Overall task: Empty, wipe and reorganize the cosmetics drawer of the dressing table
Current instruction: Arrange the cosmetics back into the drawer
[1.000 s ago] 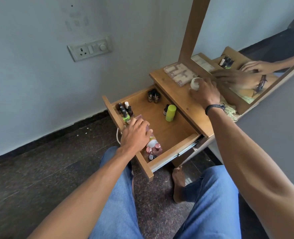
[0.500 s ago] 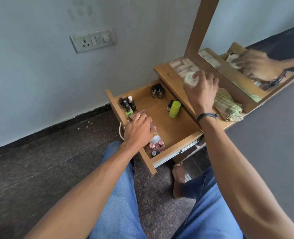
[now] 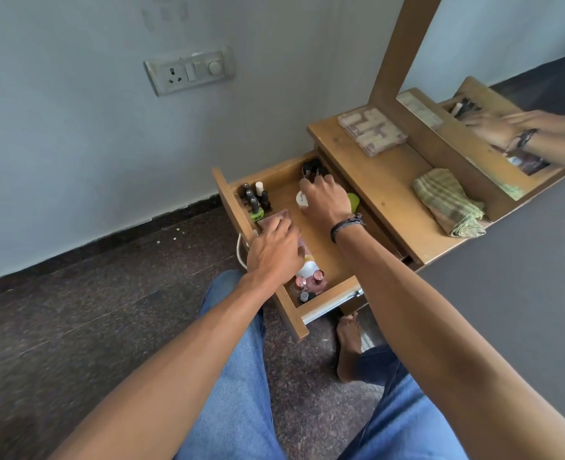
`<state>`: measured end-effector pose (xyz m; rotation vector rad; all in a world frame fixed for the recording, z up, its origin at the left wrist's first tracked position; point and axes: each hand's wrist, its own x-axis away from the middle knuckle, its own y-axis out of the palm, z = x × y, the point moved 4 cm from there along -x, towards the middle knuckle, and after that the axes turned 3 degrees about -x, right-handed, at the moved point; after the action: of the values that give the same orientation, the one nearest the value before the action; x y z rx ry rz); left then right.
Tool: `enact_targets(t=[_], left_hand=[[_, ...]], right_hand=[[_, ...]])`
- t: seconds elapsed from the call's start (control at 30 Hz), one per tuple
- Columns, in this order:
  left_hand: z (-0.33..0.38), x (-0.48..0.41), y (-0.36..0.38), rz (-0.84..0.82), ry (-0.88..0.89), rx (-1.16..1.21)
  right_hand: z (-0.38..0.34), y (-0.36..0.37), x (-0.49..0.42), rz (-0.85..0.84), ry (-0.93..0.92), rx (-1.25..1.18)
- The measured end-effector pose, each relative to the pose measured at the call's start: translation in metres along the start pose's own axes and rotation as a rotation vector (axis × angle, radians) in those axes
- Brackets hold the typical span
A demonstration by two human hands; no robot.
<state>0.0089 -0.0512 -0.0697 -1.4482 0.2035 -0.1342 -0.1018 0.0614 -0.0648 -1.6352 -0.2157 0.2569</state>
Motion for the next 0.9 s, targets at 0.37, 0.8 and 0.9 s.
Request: enact_targets(t=[0.37, 0.8, 0.9], left_hand=[[-0.001, -0.002, 0.001, -0.013, -0.003, 0.016], [-0.001, -0.001, 0.0, 0.027, -0.009, -0.008], [-0.001, 0.0, 0.001, 0.034, -0.005, -0.029]], right_hand=[[0.005, 0.014, -0.012, -0.088, 0.07, 0.102], [0.099, -0.089, -0.02, 0.509, 0.415, -0.302], [0.135, -0.083, -0.032, 0.251, 0.5, -0.222]])
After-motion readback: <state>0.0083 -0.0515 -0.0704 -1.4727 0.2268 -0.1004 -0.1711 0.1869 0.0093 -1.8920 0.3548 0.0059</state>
